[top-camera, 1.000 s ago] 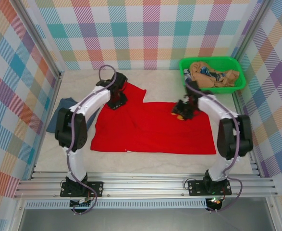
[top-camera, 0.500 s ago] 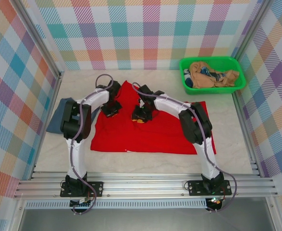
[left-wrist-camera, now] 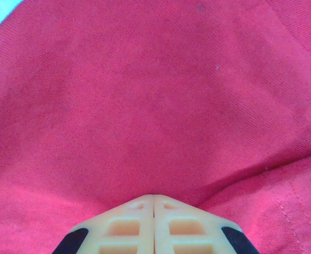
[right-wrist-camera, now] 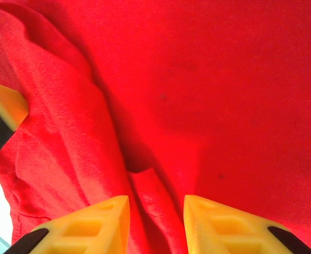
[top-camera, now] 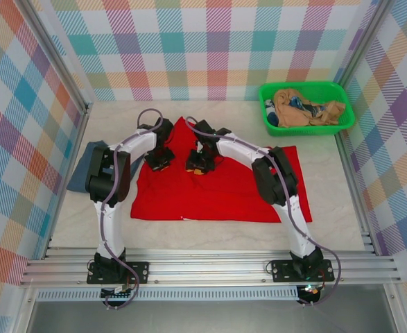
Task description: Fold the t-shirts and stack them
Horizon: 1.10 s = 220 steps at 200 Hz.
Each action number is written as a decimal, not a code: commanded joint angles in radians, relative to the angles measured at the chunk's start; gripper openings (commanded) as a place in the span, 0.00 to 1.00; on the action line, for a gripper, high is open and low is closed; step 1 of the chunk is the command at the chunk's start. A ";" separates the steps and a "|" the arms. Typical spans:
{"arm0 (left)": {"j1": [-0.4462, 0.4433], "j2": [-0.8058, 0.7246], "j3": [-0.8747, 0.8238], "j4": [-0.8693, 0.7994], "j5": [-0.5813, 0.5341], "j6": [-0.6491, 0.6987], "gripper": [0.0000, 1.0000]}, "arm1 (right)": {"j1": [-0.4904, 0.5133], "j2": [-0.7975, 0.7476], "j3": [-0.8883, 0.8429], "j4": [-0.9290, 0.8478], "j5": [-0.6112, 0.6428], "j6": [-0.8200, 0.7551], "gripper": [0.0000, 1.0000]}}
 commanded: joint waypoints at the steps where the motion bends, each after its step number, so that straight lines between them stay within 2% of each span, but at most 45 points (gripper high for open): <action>1: 0.007 0.006 0.001 -0.032 0.007 0.012 0.07 | 0.013 0.043 0.053 -0.080 0.008 0.008 0.32; 21: 0.007 0.006 0.005 -0.030 0.009 0.017 0.07 | 0.013 0.064 0.056 -0.095 0.015 0.019 0.28; 52: 0.007 0.010 0.009 -0.033 0.012 0.020 0.07 | 0.013 0.062 0.050 -0.077 0.014 0.028 0.27; 71: 0.007 0.012 0.007 -0.034 0.014 0.022 0.07 | 0.014 0.046 0.046 -0.069 0.026 0.028 0.28; 94: 0.007 0.013 0.009 -0.036 0.011 0.027 0.06 | 0.007 0.005 0.010 -0.044 0.028 0.036 0.34; 127: 0.009 0.013 0.014 -0.035 0.011 0.029 0.06 | 0.000 -0.057 -0.038 -0.030 0.067 0.051 0.29; 152: 0.008 0.021 0.025 -0.039 0.013 0.029 0.06 | 0.001 -0.012 0.001 -0.055 0.057 0.050 0.25; 220: 0.009 0.028 0.031 -0.043 0.016 0.032 0.06 | 0.007 0.095 0.126 -0.105 0.022 0.048 0.25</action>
